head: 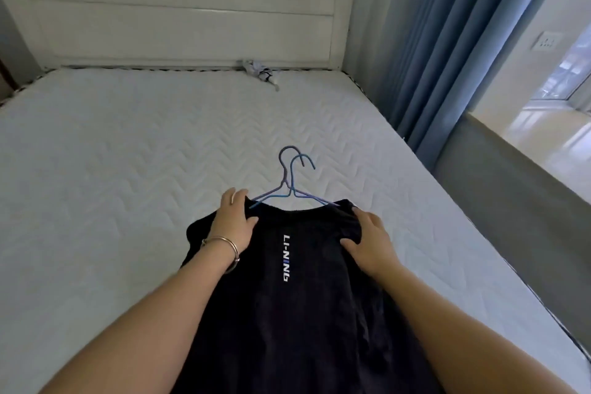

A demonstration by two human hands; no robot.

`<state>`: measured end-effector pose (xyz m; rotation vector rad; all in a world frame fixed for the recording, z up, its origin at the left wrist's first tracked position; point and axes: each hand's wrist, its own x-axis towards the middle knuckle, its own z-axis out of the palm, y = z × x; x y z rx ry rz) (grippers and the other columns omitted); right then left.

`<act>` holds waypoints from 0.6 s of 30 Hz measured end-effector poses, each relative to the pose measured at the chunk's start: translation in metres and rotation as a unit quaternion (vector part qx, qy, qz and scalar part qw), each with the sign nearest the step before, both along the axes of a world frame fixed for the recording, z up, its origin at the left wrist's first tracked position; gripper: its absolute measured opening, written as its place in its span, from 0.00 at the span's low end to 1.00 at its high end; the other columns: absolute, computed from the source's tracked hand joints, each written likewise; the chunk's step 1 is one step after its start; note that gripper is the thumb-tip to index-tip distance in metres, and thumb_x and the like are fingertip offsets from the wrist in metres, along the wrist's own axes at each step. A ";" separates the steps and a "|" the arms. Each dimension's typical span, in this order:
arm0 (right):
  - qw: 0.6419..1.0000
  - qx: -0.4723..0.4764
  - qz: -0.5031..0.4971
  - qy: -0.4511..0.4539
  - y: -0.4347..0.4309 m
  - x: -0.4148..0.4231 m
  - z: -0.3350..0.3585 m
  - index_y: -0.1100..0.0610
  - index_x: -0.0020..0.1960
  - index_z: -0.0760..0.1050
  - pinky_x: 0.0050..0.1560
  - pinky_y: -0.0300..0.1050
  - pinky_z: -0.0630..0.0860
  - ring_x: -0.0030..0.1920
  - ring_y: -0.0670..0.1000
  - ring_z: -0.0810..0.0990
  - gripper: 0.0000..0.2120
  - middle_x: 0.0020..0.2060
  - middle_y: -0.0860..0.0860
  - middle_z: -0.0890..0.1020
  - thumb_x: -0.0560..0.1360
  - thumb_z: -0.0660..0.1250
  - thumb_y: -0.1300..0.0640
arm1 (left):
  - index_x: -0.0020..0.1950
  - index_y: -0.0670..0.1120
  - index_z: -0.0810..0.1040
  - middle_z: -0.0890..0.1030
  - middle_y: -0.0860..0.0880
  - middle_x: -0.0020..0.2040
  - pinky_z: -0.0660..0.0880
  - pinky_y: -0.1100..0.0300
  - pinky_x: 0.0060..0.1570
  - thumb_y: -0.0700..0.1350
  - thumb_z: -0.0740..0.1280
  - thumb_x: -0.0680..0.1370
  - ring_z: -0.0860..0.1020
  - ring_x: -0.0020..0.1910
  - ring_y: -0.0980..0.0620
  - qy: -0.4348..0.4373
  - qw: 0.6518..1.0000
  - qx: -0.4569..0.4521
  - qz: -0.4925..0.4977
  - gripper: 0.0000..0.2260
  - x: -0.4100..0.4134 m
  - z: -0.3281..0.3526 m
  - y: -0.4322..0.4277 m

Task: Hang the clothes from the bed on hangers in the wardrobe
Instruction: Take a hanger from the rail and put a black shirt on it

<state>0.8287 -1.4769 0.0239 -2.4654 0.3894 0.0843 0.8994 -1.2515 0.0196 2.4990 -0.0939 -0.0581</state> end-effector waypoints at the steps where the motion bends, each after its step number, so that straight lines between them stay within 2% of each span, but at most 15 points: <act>1: 0.999 -0.008 0.022 0.043 0.003 -0.006 -0.027 0.55 0.75 0.56 0.71 0.45 0.62 0.70 0.55 0.65 0.31 0.73 0.55 0.59 0.75 0.64 0.56 | 0.72 0.43 0.60 0.56 0.43 0.75 0.57 0.57 0.71 0.42 0.63 0.77 0.60 0.73 0.45 0.026 0.999 0.031 -0.023 0.25 -0.008 -0.030 -0.003; 4: 0.982 -0.016 0.054 0.178 0.008 -0.044 -0.095 0.54 0.74 0.57 0.69 0.46 0.66 0.69 0.54 0.67 0.29 0.73 0.53 0.60 0.76 0.62 0.53 | 0.73 0.48 0.58 0.53 0.45 0.76 0.53 0.56 0.74 0.49 0.61 0.77 0.53 0.76 0.46 0.131 0.972 0.165 -0.101 0.26 -0.062 -0.116 0.004; 7: 0.961 -0.051 0.078 0.261 0.001 -0.079 -0.128 0.53 0.71 0.64 0.66 0.47 0.69 0.66 0.53 0.70 0.23 0.69 0.50 0.67 0.77 0.60 0.52 | 0.73 0.50 0.57 0.54 0.48 0.76 0.53 0.55 0.74 0.51 0.59 0.77 0.52 0.76 0.47 0.233 0.944 0.206 -0.111 0.25 -0.119 -0.160 0.023; 9: 0.955 -0.077 0.076 0.275 -0.010 -0.089 -0.130 0.53 0.68 0.69 0.63 0.47 0.70 0.63 0.53 0.72 0.20 0.64 0.50 0.72 0.77 0.59 0.53 | 0.71 0.50 0.62 0.59 0.49 0.75 0.59 0.57 0.72 0.50 0.60 0.77 0.60 0.73 0.49 0.243 0.950 0.180 -0.083 0.22 -0.137 -0.164 0.040; 13: 0.971 -0.030 0.037 0.235 -0.024 -0.101 -0.107 0.55 0.62 0.73 0.58 0.47 0.74 0.56 0.53 0.77 0.15 0.57 0.52 0.78 0.76 0.61 0.54 | 0.65 0.46 0.71 0.75 0.48 0.64 0.71 0.57 0.62 0.45 0.62 0.77 0.74 0.61 0.51 0.226 0.971 0.074 0.013 0.16 -0.148 -0.131 0.064; 16: 0.972 0.024 0.043 0.230 -0.022 -0.125 -0.075 0.56 0.60 0.75 0.52 0.40 0.72 0.50 0.50 0.77 0.14 0.48 0.50 0.79 0.76 0.62 0.55 | 0.60 0.43 0.75 0.80 0.45 0.57 0.71 0.63 0.53 0.43 0.63 0.77 0.76 0.51 0.53 0.222 0.973 -0.002 0.055 0.13 -0.173 -0.085 0.069; 18: 0.970 0.055 0.055 0.229 -0.019 -0.154 -0.053 0.56 0.59 0.76 0.49 0.37 0.70 0.48 0.48 0.76 0.13 0.44 0.48 0.79 0.76 0.63 0.56 | 0.59 0.43 0.76 0.80 0.45 0.55 0.69 0.65 0.50 0.43 0.63 0.77 0.75 0.48 0.55 0.215 0.975 -0.025 0.056 0.12 -0.204 -0.053 0.070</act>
